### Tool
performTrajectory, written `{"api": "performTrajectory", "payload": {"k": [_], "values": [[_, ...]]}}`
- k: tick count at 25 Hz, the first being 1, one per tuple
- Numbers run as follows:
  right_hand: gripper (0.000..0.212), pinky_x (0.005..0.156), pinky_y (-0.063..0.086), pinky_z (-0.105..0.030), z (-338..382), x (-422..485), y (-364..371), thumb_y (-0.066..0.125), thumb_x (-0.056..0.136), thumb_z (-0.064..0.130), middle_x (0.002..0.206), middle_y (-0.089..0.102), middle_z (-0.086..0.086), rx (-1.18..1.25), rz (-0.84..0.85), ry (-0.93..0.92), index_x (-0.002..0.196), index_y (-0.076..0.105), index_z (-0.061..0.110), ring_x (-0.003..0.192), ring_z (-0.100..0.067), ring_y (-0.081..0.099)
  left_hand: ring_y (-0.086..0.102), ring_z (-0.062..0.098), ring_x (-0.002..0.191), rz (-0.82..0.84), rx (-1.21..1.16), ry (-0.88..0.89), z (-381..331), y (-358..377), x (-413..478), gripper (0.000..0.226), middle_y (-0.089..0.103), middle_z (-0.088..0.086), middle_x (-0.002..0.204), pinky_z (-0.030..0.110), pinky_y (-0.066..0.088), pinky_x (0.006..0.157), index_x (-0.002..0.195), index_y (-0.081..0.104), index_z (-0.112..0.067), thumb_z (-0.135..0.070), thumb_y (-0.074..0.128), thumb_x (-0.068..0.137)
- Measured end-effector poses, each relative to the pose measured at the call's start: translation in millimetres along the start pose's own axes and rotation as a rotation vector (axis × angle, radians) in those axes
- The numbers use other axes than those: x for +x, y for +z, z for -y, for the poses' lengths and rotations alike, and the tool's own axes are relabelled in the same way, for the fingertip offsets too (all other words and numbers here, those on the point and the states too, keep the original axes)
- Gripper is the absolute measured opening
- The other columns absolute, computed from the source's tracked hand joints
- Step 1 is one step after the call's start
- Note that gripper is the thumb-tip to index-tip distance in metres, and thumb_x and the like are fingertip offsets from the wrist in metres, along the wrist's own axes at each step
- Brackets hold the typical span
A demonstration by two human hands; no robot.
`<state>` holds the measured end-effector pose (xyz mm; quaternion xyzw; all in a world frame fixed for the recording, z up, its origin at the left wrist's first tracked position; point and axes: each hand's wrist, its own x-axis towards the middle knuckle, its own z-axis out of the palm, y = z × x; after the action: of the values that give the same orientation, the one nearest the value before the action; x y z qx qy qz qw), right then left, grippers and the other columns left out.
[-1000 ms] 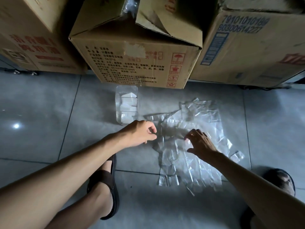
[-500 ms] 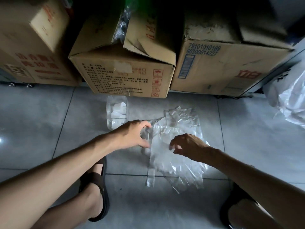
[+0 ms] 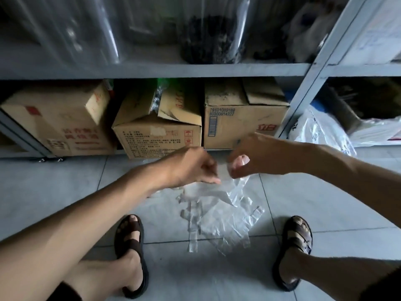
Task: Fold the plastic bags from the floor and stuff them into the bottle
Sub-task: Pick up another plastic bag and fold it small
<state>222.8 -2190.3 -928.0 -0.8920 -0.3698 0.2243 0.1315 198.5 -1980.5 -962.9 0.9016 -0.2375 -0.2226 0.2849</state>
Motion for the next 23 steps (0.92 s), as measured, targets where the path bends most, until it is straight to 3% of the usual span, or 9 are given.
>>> {"api": "performTrajectory", "payload": {"k": [3,5,6,8,11,14,16,19,23], "values": [[0.027,0.074,0.046,-0.011,-11,-25,-15,0.079,0.082,0.029,0.096,0.060,0.022,0.093,-0.403,0.107,0.107,0.070,0.030,0.085,0.014,0.057,0.071,0.002,0.082,-0.114,-0.292,0.022,-20,-13,-15,0.010,0.077,-0.008,0.082,0.020,0.049,0.083,0.084,0.075,-0.018,-0.027,0.073,0.086],[0.043,0.083,0.049,-0.026,-25,-37,-7,0.080,0.079,0.033,0.104,0.063,0.012,0.433,-0.694,0.358,0.118,0.062,0.028,0.094,-0.005,0.061,0.072,0.014,0.081,-0.228,-0.556,0.011,-27,-19,-20,0.015,0.078,0.002,0.086,0.028,0.051,0.086,0.088,0.075,-0.007,-0.021,0.071,0.089],[0.052,0.088,0.049,-0.030,-29,-42,1,0.080,0.077,0.039,0.109,0.065,0.006,0.679,-0.714,0.481,0.123,0.060,0.028,0.099,-0.014,0.063,0.070,0.018,0.080,-0.295,-0.667,-0.025,-27,-21,-21,0.018,0.077,0.007,0.087,0.033,0.050,0.085,0.089,0.074,-0.003,-0.021,0.070,0.091],[0.062,0.098,0.045,-0.038,-30,-47,24,0.076,0.076,0.047,0.117,0.069,-0.008,1.208,-0.486,0.630,0.129,0.060,0.020,0.104,-0.025,0.064,0.064,0.019,0.081,-0.434,-0.772,-0.101,-23,-23,-19,0.022,0.073,0.009,0.085,0.037,0.046,0.084,0.086,0.073,-0.006,-0.028,0.071,0.089],[0.043,0.103,0.042,-0.042,-15,-47,44,0.059,0.090,0.048,0.112,0.071,-0.018,1.678,-0.205,0.579,0.102,0.071,0.008,0.103,-0.033,0.068,0.068,0.014,0.077,-0.545,-0.862,-0.199,-17,-24,-11,0.016,0.075,0.005,0.084,0.028,0.052,0.073,0.085,0.075,-0.012,-0.027,0.070,0.091],[0.031,0.101,0.050,-0.038,-10,-41,41,0.063,0.086,0.034,0.102,0.075,-0.018,1.719,-0.383,0.412,0.096,0.072,0.006,0.101,-0.028,0.071,0.070,0.015,0.068,-0.569,-0.950,-0.241,-18,-25,-3,0.011,0.075,0.002,0.079,0.025,0.055,0.055,0.086,0.074,-0.013,-0.018,0.067,0.093],[0.029,0.090,0.058,-0.035,-10,-40,34,0.067,0.080,0.021,0.101,0.074,-0.018,1.656,-0.572,0.386,0.100,0.071,0.000,0.093,-0.025,0.072,0.071,0.018,0.070,-0.595,-0.950,-0.249,-20,-27,-2,0.012,0.076,0.003,0.080,0.029,0.057,0.062,0.085,0.074,-0.015,-0.017,0.065,0.094],[0.028,0.076,0.061,-0.029,-14,-42,28,0.067,0.083,0.016,0.096,0.073,-0.016,1.622,-0.690,0.366,0.102,0.070,-0.003,0.081,-0.022,0.071,0.074,0.027,0.072,-0.586,-0.965,-0.257,-23,-30,-3,0.012,0.077,0.012,0.086,0.040,0.057,0.075,0.091,0.071,-0.012,-0.018,0.062,0.096],[0.020,0.080,0.059,-0.034,-8,-41,22,0.062,0.095,0.015,0.093,0.071,-0.016,1.489,-0.790,0.425,0.103,0.070,-0.001,0.077,-0.022,0.068,0.074,0.029,0.075,-0.575,-1.001,-0.256,-25,-29,-7,0.016,0.077,0.017,0.089,0.044,0.057,0.079,0.109,0.064,-0.008,-0.018,0.059,0.098]]}}
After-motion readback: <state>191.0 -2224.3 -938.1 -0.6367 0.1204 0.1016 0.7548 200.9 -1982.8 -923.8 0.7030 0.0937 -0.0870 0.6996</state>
